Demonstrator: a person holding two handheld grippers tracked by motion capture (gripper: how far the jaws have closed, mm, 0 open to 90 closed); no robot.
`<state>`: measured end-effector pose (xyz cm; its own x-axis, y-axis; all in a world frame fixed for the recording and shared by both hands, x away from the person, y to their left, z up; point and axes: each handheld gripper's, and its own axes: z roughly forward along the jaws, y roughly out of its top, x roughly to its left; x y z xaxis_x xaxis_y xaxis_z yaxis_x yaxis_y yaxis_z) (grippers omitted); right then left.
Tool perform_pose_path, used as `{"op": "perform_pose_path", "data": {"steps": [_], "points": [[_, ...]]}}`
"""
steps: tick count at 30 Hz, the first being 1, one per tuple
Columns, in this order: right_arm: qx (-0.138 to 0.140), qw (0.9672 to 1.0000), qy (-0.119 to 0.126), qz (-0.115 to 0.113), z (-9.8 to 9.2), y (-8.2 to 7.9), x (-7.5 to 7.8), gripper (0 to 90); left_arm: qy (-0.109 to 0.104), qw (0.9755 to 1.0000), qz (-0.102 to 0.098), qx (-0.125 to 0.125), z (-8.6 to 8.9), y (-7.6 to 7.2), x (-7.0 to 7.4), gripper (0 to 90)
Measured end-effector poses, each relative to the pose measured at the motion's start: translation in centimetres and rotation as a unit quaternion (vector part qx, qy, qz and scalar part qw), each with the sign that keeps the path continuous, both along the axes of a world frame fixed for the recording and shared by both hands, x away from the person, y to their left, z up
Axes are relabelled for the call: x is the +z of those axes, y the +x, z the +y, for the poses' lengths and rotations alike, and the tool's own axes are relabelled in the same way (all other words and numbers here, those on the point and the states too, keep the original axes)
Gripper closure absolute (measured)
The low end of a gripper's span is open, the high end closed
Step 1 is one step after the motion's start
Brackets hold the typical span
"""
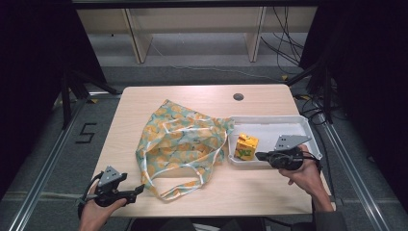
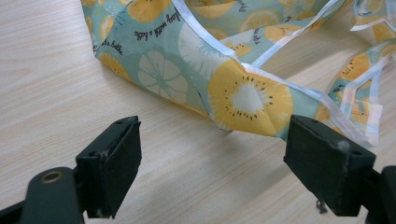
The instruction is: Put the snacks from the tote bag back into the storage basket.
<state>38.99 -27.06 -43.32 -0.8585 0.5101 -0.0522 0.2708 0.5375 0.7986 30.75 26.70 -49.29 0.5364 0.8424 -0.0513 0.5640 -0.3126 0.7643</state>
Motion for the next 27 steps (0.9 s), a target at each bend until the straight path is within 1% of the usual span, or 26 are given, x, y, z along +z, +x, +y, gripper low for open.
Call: {"op": "perform_pose_path", "data": {"steps": [1, 2, 3, 4, 7, 8, 9, 11, 12, 13, 14, 15, 16, 17, 18, 19, 20, 21, 22, 23, 24, 25, 26, 27], "points": [[0.0, 1.0, -0.004, -0.002, 0.0, 0.0, 0.1, 90.0, 0.0, 1.0, 0.0, 0.0, 0.0, 0.0, 0.0, 18.2], [0.0, 1.0, -0.003, 0.001, 0.1, -0.1, 0.0, 90.0, 0.001, 1.0, 0.002, 0.001, 0.0, 0.0, 0.0, 18.2], [0.009, 0.9999, -0.005, -0.004, 0.2, 0.1, 0.0, 90.0, 0.0, 1.0, 0.002, 0.002, 0.0, 0.0, 0.0, 18.2], [0.006, 1.0, -0.006, -0.002, 0.2, 0.0, 0.0, 90.0, 0.002, 1.0, -0.001, 0.001, 0.0, 0.0, 0.0, 18.2], [0.004, 1.0, -0.008, -0.002, 0.3, 0.1, -0.2, 90.0, 0.003, 1.0, 0.001, 0.0, 0.0, 0.0, 0.0, 18.2], [0.004, 0.9999, -0.01, 0.001, 0.4, 0.0, -0.2, 90.0, 0.001, 1.0, 0.0, 0.0, 0.0, 0.0, 0.0, 18.2], [0.006, 0.9999, -0.011, 0.001, 0.4, 0.1, -0.2, 90.0, 0.001, 1.0, 0.002, 0.0, 0.0, -0.1, 0.0, 18.2], [0.003, 0.9999, -0.012, 0.001, 0.6, 0.1, -0.2, 90.0, -0.003, 1.0, 0.0, 0.005, -0.1, -0.1, -0.1, 18.2], [0.0, 0.9999, -0.012, 0.006, 0.7, 0.0, -0.3, 90.0, 0.001, 1.0, 0.0, 0.0, 0.0, 0.0, 0.0, 18.2], [0.0, 0.9999, -0.014, 0.0, 0.7, 0.1, -0.3, 90.0, -0.002, 1.0, 0.001, 0.001, -0.1, 0.0, 0.0, 18.2], [0.0, 0.9999, -0.016, 0.006, 0.8, 0.0, -0.3, 90.0, -0.002, 1.0, 0.001, 0.001, -0.1, 0.0, 0.0, 18.2], [-0.002, 0.9998, -0.016, 0.006, 0.9, 0.0, -0.4, 90.0, -0.016, 0.9998, -0.001, 0.014, -0.3, -0.1, -0.2, 18.2], [0.002, 0.9998, -0.016, 0.006, 1.0, 0.1, -0.4, 90.0, -0.017, 0.9998, -0.001, 0.014, -0.4, -0.1, -0.2, 18.2], [0.005, 0.9998, -0.017, 0.002, 1.1, 0.1, -0.5, 90.0, -0.017, 0.9998, 0.0, 0.014, -0.4, -0.1, -0.2, 18.2], [0.002, 0.9999, -0.015, 0.0, 1.2, 0.2, -0.5, 90.0, -0.003, 1.0, 0.0, 0.003, -0.2, -0.1, -0.1, 18.2], [0.002, 0.9999, -0.015, 0.0, 1.2, 0.2, -0.5, 90.0, -0.003, 1.0, 0.0, 0.003, -0.2, -0.1, -0.1, 18.2], [0.0, 0.9998, -0.019, 0.003, 1.2, 0.1, -0.5, 90.0, -0.009, 0.9999, 0.002, 0.006, -0.3, -0.1, -0.1, 18.2], [-0.005, 0.9998, -0.015, 0.007, 1.3, 0.1, -0.5, 90.0, -0.01, 0.9999, 0.0, 0.003, -0.3, -0.1, -0.1, 18.2], [-0.004, 0.9998, -0.021, 0.005, 1.3, 0.1, -0.5, 90.0, -0.005, 1.0, 0.005, 0.003, -0.2, -0.2, -0.1, 18.2], [-0.004, 0.9998, -0.021, 0.005, 1.3, 0.1, -0.5, 90.0, -0.026, 0.9996, -0.004, 0.013, -0.5, -0.2, -0.3, 18.2], [-0.002, 0.9997, -0.023, -0.003, 1.5, 0.3, -0.4, 90.0, -0.026, 0.9996, -0.004, 0.014, -0.5, -0.2, -0.3, 18.2], [-0.003, 0.9997, -0.023, -0.004, 1.6, 0.2, -0.3, 90.0, -0.03, 0.9994, -0.006, 0.016, -0.5, -0.3, -0.2, 18.2], [-0.005, 0.9998, -0.017, -0.005, 1.7, 0.2, -0.4, 90.0, -0.026, 0.9996, -0.007, 0.013, -0.4, -0.3, -0.2, 18.2], [-0.005, 0.9998, -0.017, -0.005, 1.7, 0.2, -0.4, 90.0, -0.026, 0.9996, -0.007, 0.013, -0.4, -0.3, -0.2, 18.2]]}}
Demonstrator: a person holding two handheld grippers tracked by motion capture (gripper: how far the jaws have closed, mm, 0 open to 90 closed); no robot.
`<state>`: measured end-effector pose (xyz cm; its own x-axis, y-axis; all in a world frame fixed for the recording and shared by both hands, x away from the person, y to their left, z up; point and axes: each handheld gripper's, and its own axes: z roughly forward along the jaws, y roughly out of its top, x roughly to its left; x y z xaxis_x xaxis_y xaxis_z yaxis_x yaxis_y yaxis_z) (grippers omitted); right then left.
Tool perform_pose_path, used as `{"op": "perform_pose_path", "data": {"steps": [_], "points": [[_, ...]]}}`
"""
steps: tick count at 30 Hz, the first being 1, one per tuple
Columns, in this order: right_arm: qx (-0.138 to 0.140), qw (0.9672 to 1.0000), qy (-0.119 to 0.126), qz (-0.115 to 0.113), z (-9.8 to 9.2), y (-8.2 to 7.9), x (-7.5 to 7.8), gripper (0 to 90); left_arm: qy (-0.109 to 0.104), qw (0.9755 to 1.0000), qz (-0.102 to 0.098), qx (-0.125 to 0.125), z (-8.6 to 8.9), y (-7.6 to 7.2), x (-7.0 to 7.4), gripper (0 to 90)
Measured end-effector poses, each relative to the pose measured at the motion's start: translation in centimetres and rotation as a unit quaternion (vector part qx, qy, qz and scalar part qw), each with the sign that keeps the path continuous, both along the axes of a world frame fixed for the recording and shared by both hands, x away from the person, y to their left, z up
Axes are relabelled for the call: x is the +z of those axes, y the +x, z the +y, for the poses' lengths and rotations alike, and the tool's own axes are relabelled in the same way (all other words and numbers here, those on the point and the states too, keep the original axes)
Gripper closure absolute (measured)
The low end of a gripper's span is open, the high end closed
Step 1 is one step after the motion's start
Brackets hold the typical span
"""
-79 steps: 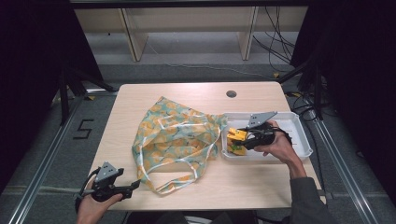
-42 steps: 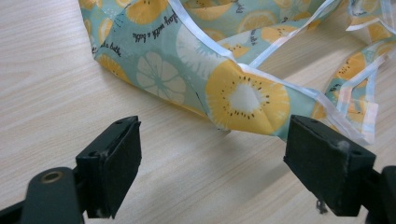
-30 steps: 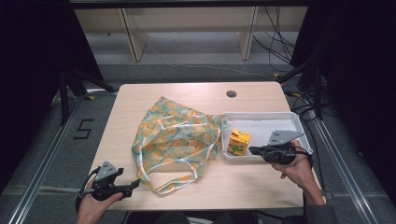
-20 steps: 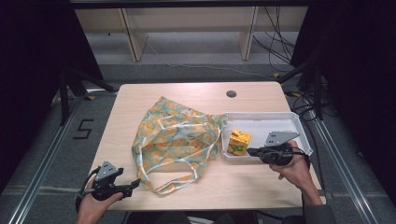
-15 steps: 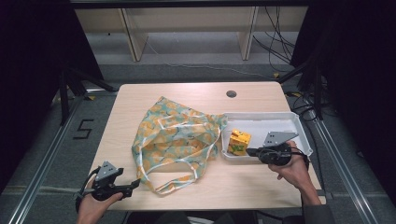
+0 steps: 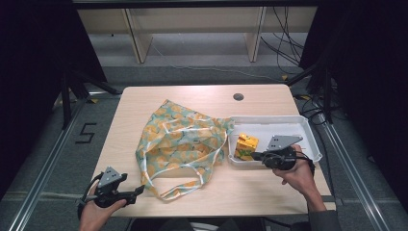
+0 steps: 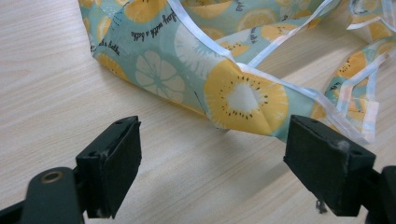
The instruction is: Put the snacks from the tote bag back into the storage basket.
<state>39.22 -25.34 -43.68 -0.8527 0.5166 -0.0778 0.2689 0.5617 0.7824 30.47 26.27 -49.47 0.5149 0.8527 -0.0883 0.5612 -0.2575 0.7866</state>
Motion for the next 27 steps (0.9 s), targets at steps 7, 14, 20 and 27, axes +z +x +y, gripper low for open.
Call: {"op": "perform_pose_path", "data": {"steps": [7, 14, 20, 27], "points": [[-0.014, 0.9999, -0.008, 0.002, 0.1, 0.2, 0.0, 90.0, 0.0, 1.0, 0.0, -0.001, -0.1, 0.0, 0.0, 18.2], [-0.027, 0.9996, -0.005, 0.0, -0.4, 0.7, -0.2, 90.0, 0.001, 1.0, 0.002, -0.001, 0.0, 0.0, -0.1, 18.2], [-0.03, 0.9995, -0.008, 0.0, -0.4, 0.8, -0.1, 90.0, 0.022, 0.9996, 0.005, -0.017, 0.3, 0.0, 0.1, 18.2], [-0.029, 0.9996, -0.008, 0.003, -0.8, 1.0, -0.2, 90.0, 0.023, 0.9996, 0.006, -0.017, 0.3, 0.0, 0.1, 18.2]]}}
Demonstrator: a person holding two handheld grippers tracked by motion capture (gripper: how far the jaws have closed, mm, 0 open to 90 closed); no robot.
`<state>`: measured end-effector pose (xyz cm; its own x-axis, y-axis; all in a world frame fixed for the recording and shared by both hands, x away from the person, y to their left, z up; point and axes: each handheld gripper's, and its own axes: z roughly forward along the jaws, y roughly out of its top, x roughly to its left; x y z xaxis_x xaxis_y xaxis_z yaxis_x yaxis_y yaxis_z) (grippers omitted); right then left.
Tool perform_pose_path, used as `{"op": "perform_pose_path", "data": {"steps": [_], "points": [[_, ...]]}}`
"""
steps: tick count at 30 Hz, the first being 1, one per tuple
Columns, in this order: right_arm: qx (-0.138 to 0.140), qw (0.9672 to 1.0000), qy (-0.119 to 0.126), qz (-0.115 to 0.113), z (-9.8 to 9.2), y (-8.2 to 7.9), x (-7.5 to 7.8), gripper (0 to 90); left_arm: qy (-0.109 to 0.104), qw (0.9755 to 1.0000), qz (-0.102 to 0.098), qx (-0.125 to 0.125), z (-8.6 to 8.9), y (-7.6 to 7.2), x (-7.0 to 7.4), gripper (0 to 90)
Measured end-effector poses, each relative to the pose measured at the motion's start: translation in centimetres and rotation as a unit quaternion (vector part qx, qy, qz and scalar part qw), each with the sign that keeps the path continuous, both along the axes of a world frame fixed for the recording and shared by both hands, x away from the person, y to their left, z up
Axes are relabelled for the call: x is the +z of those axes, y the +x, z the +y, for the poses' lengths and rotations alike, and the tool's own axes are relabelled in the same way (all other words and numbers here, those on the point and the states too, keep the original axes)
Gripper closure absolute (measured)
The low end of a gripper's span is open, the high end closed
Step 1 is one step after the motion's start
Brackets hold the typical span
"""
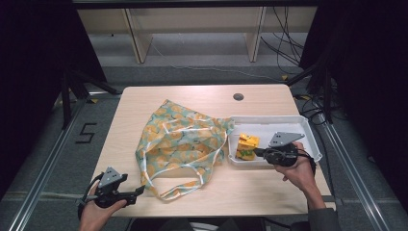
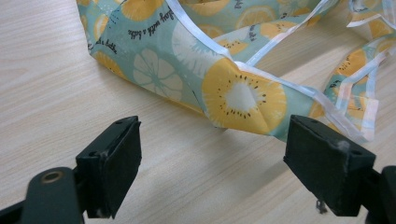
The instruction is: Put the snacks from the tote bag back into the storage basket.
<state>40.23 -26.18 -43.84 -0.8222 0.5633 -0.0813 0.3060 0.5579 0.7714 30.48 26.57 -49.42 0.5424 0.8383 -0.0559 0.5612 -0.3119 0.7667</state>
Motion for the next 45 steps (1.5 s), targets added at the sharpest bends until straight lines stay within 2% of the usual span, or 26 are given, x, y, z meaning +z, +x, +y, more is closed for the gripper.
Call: {"op": "perform_pose_path", "data": {"steps": [1, 2, 8, 9, 10, 11, 12, 14, 18, 21, 27, 28, 30, 31, 32, 33, 35, 38, 39, 41, 42, 43, 44, 45], "points": [[-0.004, 1.0, -0.001, -0.005, -0.1, 0.0, 0.0, 90.0, 0.0, 1.0, 0.0, 0.0, 0.0, 0.0, 0.0, 18.2], [-0.013, 0.9999, 0.002, 0.002, -0.1, -0.1, 0.0, 90.0, 0.0, 1.0, 0.001, 0.0, 0.0, 0.0, 0.0, 18.2], [-0.017, 0.9999, 0.0, -0.002, -0.6, 0.2, -0.1, 90.0, 0.004, 1.0, 0.003, -0.002, 0.0, 0.0, 0.0, 18.2], [-0.013, 0.9999, 0.001, 0.002, -0.6, 0.3, -0.2, 90.0, 0.004, 1.0, 0.003, -0.002, 0.0, 0.0, 0.0, 18.2], [-0.023, 0.9997, 0.002, 0.007, -0.6, 0.1, -0.2, 90.0, 0.002, 1.0, -0.001, 0.0, 0.0, 0.0, -0.1, 18.2], [-0.023, 0.9997, 0.002, 0.007, -0.6, 0.1, -0.2, 90.0, 0.002, 1.0, -0.001, 0.0, 0.0, 0.0, -0.1, 18.2], [-0.017, 0.9998, -0.001, -0.005, -0.7, 0.4, -0.2, 90.0, 0.003, 1.0, 0.003, -0.002, 0.0, 0.0, 0.0, 18.2], [-0.018, 0.9998, -0.001, -0.007, -0.7, 0.4, -0.2, 90.0, 0.004, 1.0, 0.003, -0.001, 0.0, 0.0, 0.0, 18.2], [-0.019, 0.9998, 0.0, 0.003, -0.7, 0.5, -0.3, 90.0, 0.008, 1.0, 0.006, -0.002, 0.0, -0.1, 0.0, 18.2], [-0.02, 0.9998, -0.003, -0.007, -0.8, 0.6, -0.4, 90.0, 0.007, 1.0, 0.005, -0.001, 0.0, -0.1, 0.0, 18.2], [-0.021, 0.9998, 0.003, -0.001, -0.8, 0.5, -0.3, 90.0, 0.005, 1.0, 0.004, 0.0, 0.0, -0.1, 0.0, 18.2], [-0.018, 0.9998, 0.003, -0.003, -0.8, 0.4, -0.2, 90.0, -0.002, 1.0, 0.002, 0.003, -0.1, -0.1, -0.1, 18.2], [-0.014, 0.9998, 0.007, -0.009, -0.8, 0.3, -0.1, 90.0, 0.002, 1.0, 0.002, 0.0, 0.1, 0.0, -0.1, 18.2], [-0.018, 0.9998, 0.01, -0.007, -0.7, 0.1, -0.1, 89.0, -0.017, 0.9997, 0.002, 0.016, -0.2, -0.1, -0.2, 18.2], [-0.022, 0.9996, 0.015, 0.003, -0.6, -0.1, 0.0, 87.4, -0.023, 0.9995, -0.002, 0.02, -0.2, -0.1, -0.2, 18.2], [-0.021, 0.9996, 0.021, -0.003, -0.6, -0.2, 0.0, 86.4, -0.02, 0.9996, -0.005, 0.018, -0.1, -0.1, -0.2, 18.2], [-0.016, 0.9995, 0.028, 0.004, -0.4, -0.4, 0.0, 83.9, -0.02, 0.9996, -0.004, 0.018, -0.2, -0.1, -0.2, 18.2], [-0.023, 0.9993, 0.03, -0.004, 0.0, -0.6, 0.1, 79.8, -0.023, 0.9995, 0.0, 0.02, -0.2, -0.1, -0.2, 18.2], [-0.022, 0.9992, 0.033, 0.004, 0.1, -0.7, 0.1, 78.7, -0.026, 0.9995, 0.0, 0.021, -0.2, -0.2, -0.2, 18.2], [-0.017, 0.9992, 0.035, -0.004, 0.2, -0.6, 0.0, 77.5, -0.021, 0.9996, -0.003, 0.017, -0.2, -0.1, -0.1, 18.2], [-0.02, 0.999, 0.037, 0.011, 0.4, -0.8, 0.0, 75.9, -0.024, 0.9995, 0.0, 0.022, -0.2, -0.1, -0.2, 18.2], [-0.016, 0.9992, 0.037, 0.007, 0.5, -0.8, -0.1, 74.1, -0.022, 0.9995, -0.003, 0.023, -0.2, -0.1, -0.2, 18.3], [-0.017, 0.9992, 0.035, 0.005, 0.7, -0.8, -0.2, 68.5, -0.008, 0.9998, 0.005, 0.02, 0.0, -0.1, -0.1, 18.3], [-0.02, 0.9991, 0.037, 0.005, 0.8, -0.9, -0.2, 66.7, -0.005, 0.9998, 0.009, 0.017, 0.2, -0.1, -0.1, 18.3]]}}
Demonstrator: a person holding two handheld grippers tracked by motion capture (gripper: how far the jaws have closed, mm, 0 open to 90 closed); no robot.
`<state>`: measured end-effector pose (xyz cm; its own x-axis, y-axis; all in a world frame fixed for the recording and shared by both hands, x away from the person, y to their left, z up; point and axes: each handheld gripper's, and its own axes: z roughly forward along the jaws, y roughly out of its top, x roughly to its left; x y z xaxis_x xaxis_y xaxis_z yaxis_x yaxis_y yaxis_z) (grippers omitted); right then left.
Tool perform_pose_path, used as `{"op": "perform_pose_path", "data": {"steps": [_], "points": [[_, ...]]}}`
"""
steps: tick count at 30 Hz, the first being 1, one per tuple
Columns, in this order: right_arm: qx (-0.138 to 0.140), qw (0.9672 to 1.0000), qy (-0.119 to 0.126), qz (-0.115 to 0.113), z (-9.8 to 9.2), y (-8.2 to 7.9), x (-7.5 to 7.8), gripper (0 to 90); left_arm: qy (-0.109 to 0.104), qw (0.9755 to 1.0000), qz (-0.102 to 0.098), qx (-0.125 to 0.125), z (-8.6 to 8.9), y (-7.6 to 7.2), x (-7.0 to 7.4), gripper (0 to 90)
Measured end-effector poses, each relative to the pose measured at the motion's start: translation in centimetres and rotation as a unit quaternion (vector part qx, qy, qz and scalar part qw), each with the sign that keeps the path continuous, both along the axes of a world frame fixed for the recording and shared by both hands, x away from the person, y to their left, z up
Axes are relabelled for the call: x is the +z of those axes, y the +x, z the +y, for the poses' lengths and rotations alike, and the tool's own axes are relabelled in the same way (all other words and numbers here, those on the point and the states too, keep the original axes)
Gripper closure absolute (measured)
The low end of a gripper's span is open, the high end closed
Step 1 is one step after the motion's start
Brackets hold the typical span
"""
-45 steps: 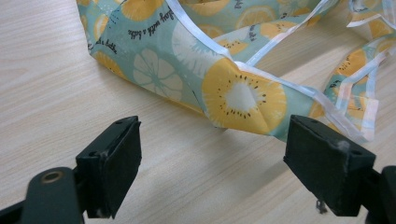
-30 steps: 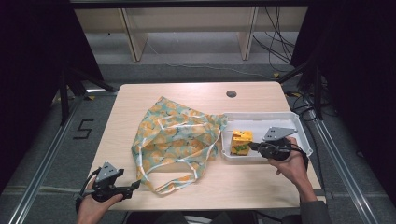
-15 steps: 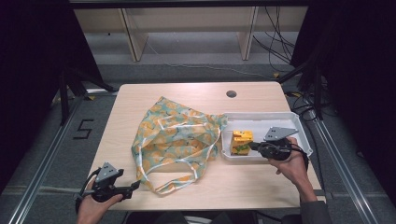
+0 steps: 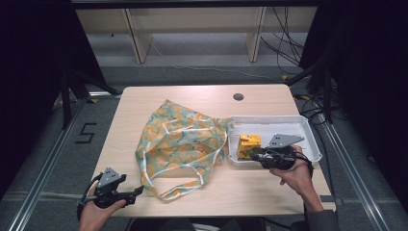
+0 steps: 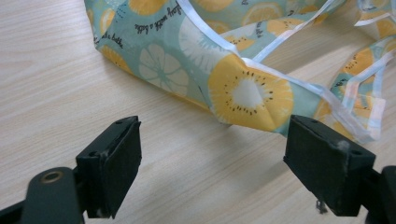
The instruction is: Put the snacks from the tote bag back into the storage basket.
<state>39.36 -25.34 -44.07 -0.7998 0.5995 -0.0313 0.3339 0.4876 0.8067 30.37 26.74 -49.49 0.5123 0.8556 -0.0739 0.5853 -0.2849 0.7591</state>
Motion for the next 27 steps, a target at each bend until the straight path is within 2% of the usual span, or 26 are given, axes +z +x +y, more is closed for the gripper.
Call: {"op": "perform_pose_path", "data": {"steps": [2, 3, 4, 5, 6, 7, 8, 9, 10, 11, 12, 13, 15, 20, 21, 26, 27], "points": [[-0.003, 1.0, 0.0, 0.007, 0.2, -0.2, 0.0, 62.8, 0.003, 1.0, -0.002, -0.001, 0.1, 0.0, 0.0, 18.3], [-0.007, 0.9999, 0.003, 0.007, 0.3, -0.3, 0.0, 60.0, -0.014, 0.9998, -0.01, 0.011, -0.3, 0.0, 0.0, 18.3], [-0.01, 0.9998, 0.008, 0.013, 0.5, -0.4, 0.0, 57.3, -0.013, 0.9998, -0.011, 0.01, -0.3, 0.0, 0.0, 18.3], [-0.003, 0.9999, 0.006, 0.01, 0.5, -0.3, 0.0, 55.3, -0.014, 0.9998, -0.01, 0.008, -0.2, 0.0, 0.0, 18.3], [-0.006, 1.0, 0.003, 0.002, 0.5, -0.3, 0.1, 53.2, 0.012, 0.9999, -0.007, -0.008, 0.2, 0.0, 0.1, 18.3], [-0.013, 0.9999, 0.007, 0.007, 0.7, -0.5, 0.0, 51.3, 0.006, 1.0, -0.004, -0.003, 0.1, -0.1, 0.0, 18.3], [-0.013, 0.9999, 0.008, 0.007, 0.7, -0.5, 0.0, 49.8, -0.013, 0.9998, -0.009, 0.008, -0.1, -0.1, -0.2, 18.3], [-0.022, 0.9996, 0.009, 0.015, 0.8, -0.7, 0.0, 47.9, -0.016, 0.9998, -0.01, 0.009, -0.1, -0.2, -0.2, 18.3], [-0.022, 0.9996, 0.009, 0.015, 0.8, -0.7, 0.0, 47.9, -0.016, 0.9998, -0.01, 0.009, -0.1, -0.2, -0.2, 18.3], [-0.03, 0.9994, 0.01, 0.017, 0.9, -0.8, -0.1, 46.5, 0.004, 1.0, -0.002, -0.001, 0.3, -0.2, 0.0, 18.3], [-0.03, 0.9994, 0.004, 0.013, 0.9, -0.8, -0.1, 45.6, 0.003, 1.0, -0.007, 0.0, 0.3, -0.2, 0.0, 18.3], [-0.031, 0.9995, 0.008, 0.004, 1.0, -0.9, -0.3, 45.4, -0.019, 0.9996, -0.014, 0.011, -0.1, -0.2, -0.1, 18.3], [-0.03, 0.9995, 0.005, 0.013, 1.0, -1.0, -0.3, 44.7, -0.017, 0.9997, -0.014, 0.008, -0.2, -0.2, -0.1, 18.3], [-0.029, 0.9996, 0.005, 0.005, 1.2, -1.3, -0.5, 43.7, -0.017, 0.9997, -0.015, 0.008, -0.1, -0.2, -0.2, 18.3], [-0.028, 0.9995, 0.002, 0.018, 1.3, -1.5, -0.6, 42.8, 0.0, 1.0, -0.007, -0.001, 0.2, -0.2, 0.0, 18.3], [-0.037, 0.9992, -0.001, 0.017, 1.4, -2.0, -1.0, 40.2, -0.013, 0.9998, -0.014, 0.003, -0.1, -0.2, -0.1, 18.3], [-0.048, 0.9986, 0.006, 0.023, 1.4, -2.5, -1.3, 38.0, -0.016, 0.9998, -0.011, 0.005, -0.1, -0.3, -0.1, 18.3]]}}
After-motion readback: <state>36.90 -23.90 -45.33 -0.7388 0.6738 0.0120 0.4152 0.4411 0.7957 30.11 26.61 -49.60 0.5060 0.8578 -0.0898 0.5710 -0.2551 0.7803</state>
